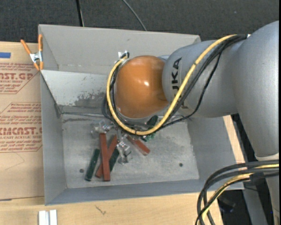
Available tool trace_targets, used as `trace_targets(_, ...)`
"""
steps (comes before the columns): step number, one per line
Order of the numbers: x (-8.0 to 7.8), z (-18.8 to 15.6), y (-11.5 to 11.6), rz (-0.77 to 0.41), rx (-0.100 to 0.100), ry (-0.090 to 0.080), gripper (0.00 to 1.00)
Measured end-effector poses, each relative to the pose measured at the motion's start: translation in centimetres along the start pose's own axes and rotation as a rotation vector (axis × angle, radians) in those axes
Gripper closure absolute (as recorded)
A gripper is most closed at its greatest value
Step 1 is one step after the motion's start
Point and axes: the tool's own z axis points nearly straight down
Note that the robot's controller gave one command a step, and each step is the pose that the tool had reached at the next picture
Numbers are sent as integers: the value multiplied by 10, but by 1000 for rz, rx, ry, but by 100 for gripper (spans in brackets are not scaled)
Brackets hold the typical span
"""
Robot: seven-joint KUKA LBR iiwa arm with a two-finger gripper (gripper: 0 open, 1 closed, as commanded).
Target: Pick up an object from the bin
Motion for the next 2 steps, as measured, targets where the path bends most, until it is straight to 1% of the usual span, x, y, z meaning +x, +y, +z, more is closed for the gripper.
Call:
trace_targets(1,-2,37,-4,-334,0,0,0)
trace_targets(2,-5,57,-2,-489,-1,1,100)
